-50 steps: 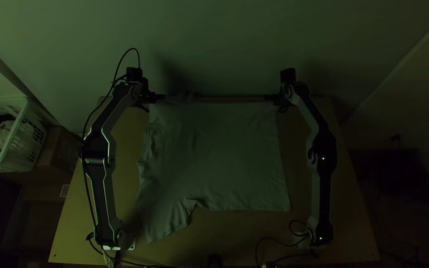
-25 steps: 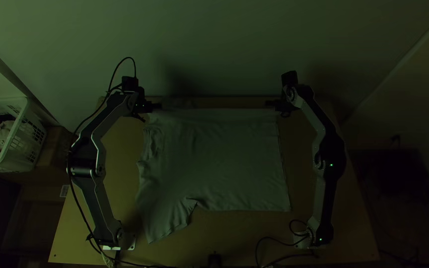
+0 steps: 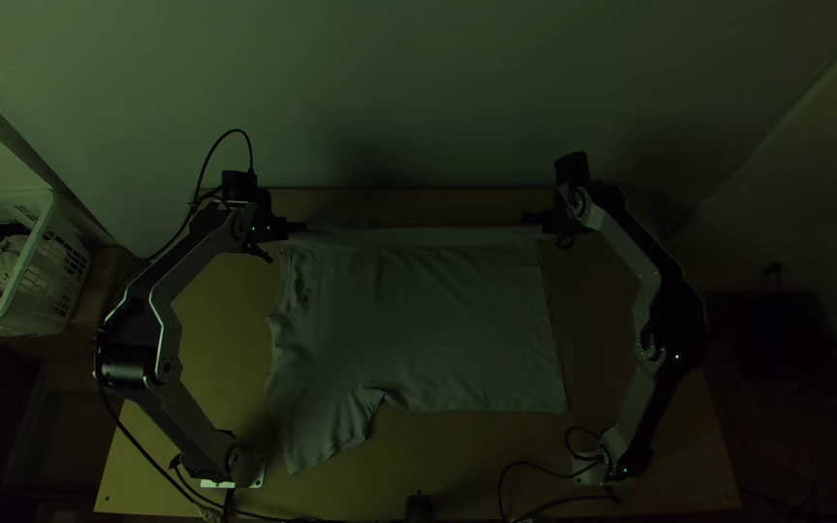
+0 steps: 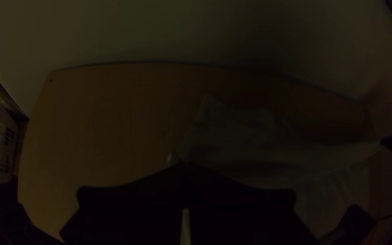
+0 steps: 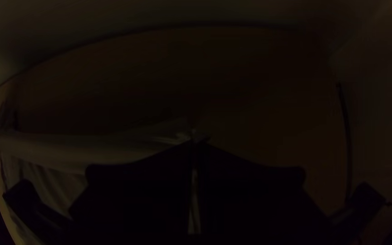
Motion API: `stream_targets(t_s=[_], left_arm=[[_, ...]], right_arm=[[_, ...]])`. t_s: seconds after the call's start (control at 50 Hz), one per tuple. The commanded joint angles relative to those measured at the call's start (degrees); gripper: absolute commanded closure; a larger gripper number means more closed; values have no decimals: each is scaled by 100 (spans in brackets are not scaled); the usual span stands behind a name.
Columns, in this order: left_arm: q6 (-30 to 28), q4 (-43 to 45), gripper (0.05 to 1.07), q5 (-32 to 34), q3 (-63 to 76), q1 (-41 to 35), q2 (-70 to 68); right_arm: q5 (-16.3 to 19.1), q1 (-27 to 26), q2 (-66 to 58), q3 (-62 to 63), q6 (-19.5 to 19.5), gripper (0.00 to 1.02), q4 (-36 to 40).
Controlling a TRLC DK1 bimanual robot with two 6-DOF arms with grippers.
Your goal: Fold the t-shirt
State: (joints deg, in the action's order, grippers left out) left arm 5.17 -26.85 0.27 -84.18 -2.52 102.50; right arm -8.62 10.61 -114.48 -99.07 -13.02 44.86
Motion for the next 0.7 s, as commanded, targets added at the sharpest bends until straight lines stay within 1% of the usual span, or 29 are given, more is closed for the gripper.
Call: stream_targets(t_s=[0.0, 0.44, 0.68], left_arm=[[28, 66, 105, -36, 420, 94, -441], [169, 268, 105, -45, 1870, -90, -1408], [318, 321, 105, -45, 2512, -257, -1645]], right_arm=[[-148, 29, 452, 529, 62, 100, -109], [-166, 152, 1771, 2585, 27, 100, -698], [-157, 161, 2158, 3350, -26, 100, -909]])
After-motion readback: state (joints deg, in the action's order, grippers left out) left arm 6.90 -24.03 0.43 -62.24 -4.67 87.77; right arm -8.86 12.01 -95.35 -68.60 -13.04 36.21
